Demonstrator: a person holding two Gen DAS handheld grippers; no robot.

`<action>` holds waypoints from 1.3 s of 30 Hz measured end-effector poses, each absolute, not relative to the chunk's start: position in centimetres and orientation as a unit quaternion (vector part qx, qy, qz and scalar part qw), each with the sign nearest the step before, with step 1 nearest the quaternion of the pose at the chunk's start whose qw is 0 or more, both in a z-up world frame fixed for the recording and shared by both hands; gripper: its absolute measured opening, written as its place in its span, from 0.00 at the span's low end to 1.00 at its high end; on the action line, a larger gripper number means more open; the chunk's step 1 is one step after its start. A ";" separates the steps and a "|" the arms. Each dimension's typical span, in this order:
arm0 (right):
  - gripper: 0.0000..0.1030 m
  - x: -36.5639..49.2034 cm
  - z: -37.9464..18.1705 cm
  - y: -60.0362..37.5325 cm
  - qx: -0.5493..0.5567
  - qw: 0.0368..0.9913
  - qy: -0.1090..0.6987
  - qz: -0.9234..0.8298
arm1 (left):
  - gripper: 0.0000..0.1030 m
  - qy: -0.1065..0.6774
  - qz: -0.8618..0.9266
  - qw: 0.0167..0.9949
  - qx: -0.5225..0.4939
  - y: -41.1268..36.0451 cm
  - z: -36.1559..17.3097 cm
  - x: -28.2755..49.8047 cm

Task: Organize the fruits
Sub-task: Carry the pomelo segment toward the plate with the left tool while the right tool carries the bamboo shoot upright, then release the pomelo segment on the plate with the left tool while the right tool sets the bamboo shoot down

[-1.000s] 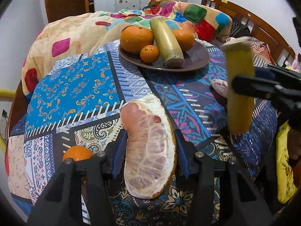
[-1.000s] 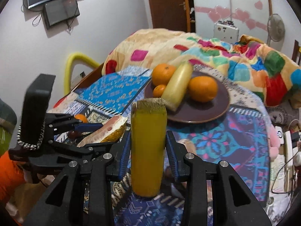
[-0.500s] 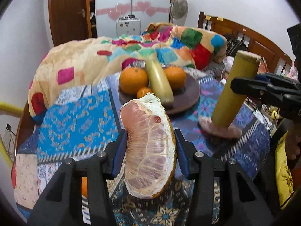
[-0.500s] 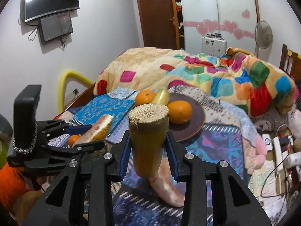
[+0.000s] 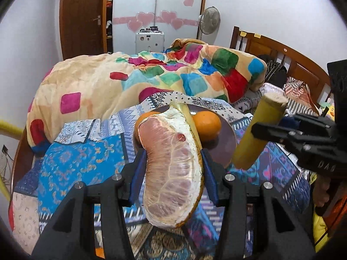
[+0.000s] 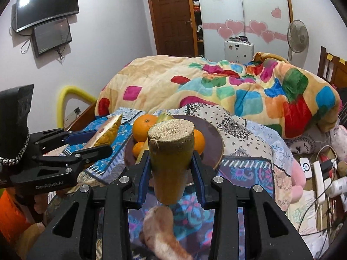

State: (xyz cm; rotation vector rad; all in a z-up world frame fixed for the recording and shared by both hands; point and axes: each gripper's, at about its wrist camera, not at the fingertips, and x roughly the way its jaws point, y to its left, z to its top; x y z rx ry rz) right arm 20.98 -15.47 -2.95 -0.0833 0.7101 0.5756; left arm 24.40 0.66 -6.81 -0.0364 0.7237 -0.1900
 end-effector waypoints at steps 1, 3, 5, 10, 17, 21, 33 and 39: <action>0.32 21.4 -3.1 -15.2 -0.042 0.896 0.344 0.278 | 0.47 0.355 -0.095 0.930 -0.020 0.5 -6.9 25.1; 0.32 22.1 -3.5 -14.7 -0.044 0.894 0.348 0.279 | 0.48 0.357 -0.094 0.929 -0.018 0.4 -7.1 25.9; 0.32 23.0 -3.9 -14.3 -0.039 0.889 0.357 0.285 | 0.48 0.359 -0.093 0.929 -0.017 0.2 -7.3 26.9; 0.32 24.6 -4.8 -13.3 -0.045 0.882 0.371 0.288 | 0.48 0.362 -0.093 0.927 -0.020 -0.1 -7.7 28.8; 0.32 25.8 -5.3 -12.8 -0.040 0.877 0.377 0.295 | 0.48 0.367 -0.088 0.925 -0.038 0.5 -8.2 30.3; 0.33 25.7 -5.3 -12.7 -0.043 0.878 0.373 0.296 | 0.48 0.381 -0.086 0.920 -0.041 0.5 -9.1 30.9; 0.33 25.8 -5.2 -13.2 -0.045 0.882 0.366 0.294 | 0.49 0.376 -0.083 0.922 -0.031 0.1 -9.1 30.7; 0.33 26.3 -4.8 -13.0 -0.041 0.885 0.359 0.294 | 0.53 0.363 -0.067 0.929 -0.022 1.1 -7.7 29.1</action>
